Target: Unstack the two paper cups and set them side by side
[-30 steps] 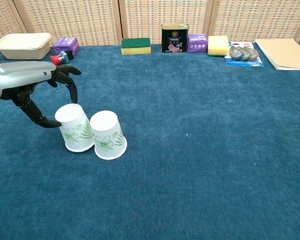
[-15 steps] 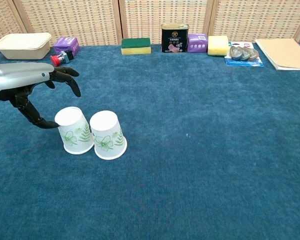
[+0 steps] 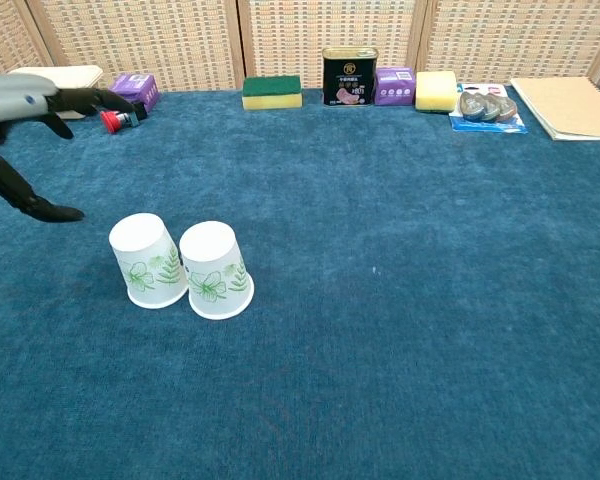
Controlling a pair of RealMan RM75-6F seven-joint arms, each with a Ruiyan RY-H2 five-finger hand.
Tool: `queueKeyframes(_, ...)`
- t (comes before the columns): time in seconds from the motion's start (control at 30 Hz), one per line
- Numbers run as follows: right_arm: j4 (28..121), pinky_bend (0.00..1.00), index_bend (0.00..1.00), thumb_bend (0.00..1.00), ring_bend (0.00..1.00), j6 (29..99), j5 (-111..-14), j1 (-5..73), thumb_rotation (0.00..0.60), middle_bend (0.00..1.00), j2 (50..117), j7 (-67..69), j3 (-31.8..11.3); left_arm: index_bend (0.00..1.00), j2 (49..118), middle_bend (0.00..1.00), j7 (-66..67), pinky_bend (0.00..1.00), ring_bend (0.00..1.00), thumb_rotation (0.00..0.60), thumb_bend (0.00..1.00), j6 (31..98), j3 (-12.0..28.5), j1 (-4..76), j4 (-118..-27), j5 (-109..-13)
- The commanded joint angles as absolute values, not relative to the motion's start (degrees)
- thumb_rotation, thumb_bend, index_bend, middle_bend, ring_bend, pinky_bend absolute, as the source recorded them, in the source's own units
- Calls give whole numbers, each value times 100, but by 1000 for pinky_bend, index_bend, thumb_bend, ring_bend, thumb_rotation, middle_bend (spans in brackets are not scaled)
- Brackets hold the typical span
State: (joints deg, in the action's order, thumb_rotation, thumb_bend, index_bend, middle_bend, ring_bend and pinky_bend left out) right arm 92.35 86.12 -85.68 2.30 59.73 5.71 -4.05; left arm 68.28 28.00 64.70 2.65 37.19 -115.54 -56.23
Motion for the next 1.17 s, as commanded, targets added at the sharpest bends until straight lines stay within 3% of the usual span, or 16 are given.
queueKeyframes(0.03, 9239, 0, 106, 0, 0, 8618, -8566, 229, 600, 0, 5980, 547, -407, 0, 6436, 0, 2432, 139, 0, 600, 164, 6812, 200, 3399, -11663, -6135)
queueKeyframes(0.37, 9279, 0, 106, 0, 0, 8608, -8594, 239, 600, 0, 6047, 318, -379, 0, 6009, 0, 1259, 139, 0, 600, 141, 7539, -23, 2585, -10929, -7261)
queueKeyframes(0.8, 9312, 0, 107, 0, 0, 8676, -8539, 241, 600, 0, 6111, 85, -441, 0, 6286, 0, 452, 136, 0, 600, 139, 9043, -486, 1139, -10044, -8144)
queueKeyframes(1.17, 9347, 0, 106, 0, 0, 8671, -8517, 236, 600, 0, 6153, -90, -432, 0, 6246, 0, 245, 136, 0, 600, 139, 9054, -489, 888, -9816, -8511)
